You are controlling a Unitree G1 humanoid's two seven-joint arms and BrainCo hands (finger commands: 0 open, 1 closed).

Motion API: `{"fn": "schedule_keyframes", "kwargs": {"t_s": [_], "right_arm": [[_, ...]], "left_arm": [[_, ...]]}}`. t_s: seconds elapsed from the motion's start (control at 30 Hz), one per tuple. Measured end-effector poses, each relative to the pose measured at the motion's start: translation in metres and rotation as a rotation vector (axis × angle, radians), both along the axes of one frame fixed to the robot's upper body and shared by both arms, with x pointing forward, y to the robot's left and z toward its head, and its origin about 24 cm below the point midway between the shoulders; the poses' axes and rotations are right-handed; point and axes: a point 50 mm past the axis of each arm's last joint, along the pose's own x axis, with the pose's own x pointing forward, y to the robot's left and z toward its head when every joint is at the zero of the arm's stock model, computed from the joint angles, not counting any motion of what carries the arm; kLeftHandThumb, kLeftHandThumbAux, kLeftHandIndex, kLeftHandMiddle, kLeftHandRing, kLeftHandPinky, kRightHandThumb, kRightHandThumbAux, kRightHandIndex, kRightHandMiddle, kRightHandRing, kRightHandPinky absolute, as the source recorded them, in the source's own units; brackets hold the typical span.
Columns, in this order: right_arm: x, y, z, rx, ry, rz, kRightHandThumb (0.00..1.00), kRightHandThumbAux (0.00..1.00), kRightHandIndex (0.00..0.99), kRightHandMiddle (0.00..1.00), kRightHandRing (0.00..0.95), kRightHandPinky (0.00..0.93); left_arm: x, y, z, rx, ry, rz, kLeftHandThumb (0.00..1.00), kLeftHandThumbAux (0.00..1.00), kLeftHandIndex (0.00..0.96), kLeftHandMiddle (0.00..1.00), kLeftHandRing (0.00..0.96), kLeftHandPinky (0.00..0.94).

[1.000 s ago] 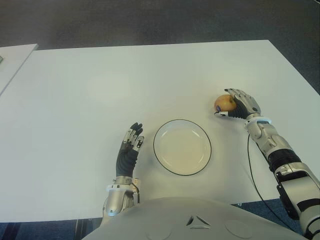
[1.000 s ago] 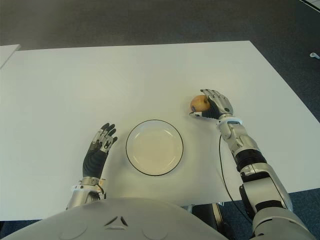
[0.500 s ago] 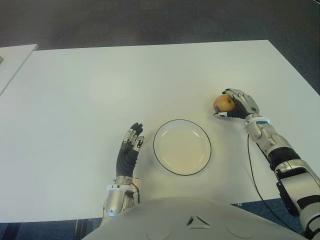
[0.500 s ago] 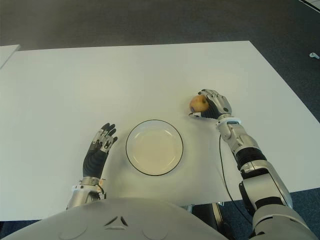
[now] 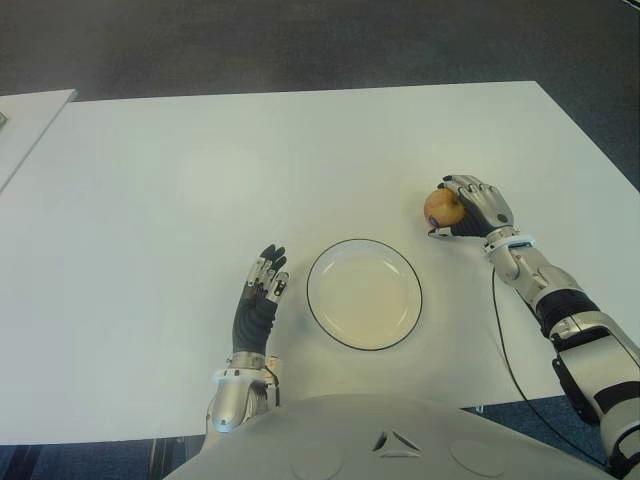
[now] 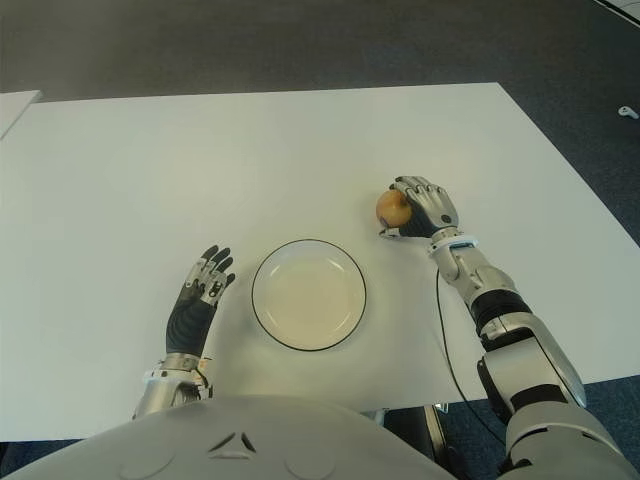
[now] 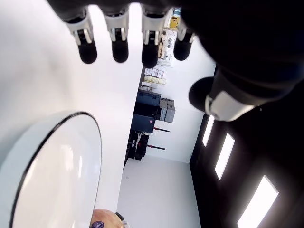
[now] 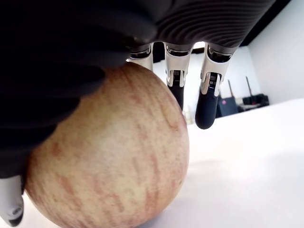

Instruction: Put the apples into the plate.

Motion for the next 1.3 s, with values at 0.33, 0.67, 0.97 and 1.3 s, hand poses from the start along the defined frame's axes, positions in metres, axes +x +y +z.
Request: {"fn": "schedule_keyframes", "kwargs": {"t_s": [0.33,0.67,0.97,1.3], "right_arm": [[0.0016,-0.0030,0.0003,-0.006,-0.026,-0.009,0.697,0.715,0.440,0.764,0.752,0.731],[-0.0001,-0.0027,-0.0004,0.007,-0.054,0.005,0.701,0.716,0.441,0.808,0.794,0.781],[0.0010,-0.0033,0.0013,0.024,-0.058,0.002,0.701,0.715,0.441,0.823,0.806,0.790],[0.0048,-0.0032,0.0085,0.044,-0.082,-0.005,0.702,0.714,0.441,0.835,0.816,0.808]], "left_arm": [[-0.0001,-0.0001,0.0001,0.000,0.000,0.000,0.255,0.504,0.108,0.118,0.093,0.113],[0.0001,-0.0001,0.0014,-0.001,-0.005,-0.001,0.266,0.513,0.123,0.110,0.077,0.087],[0.0003,0.0003,0.0033,-0.007,-0.010,0.001,0.265,0.526,0.110,0.113,0.085,0.120],[0.0001,0.0005,0.0041,-0.007,-0.012,0.002,0.257,0.515,0.106,0.120,0.095,0.114]]}}
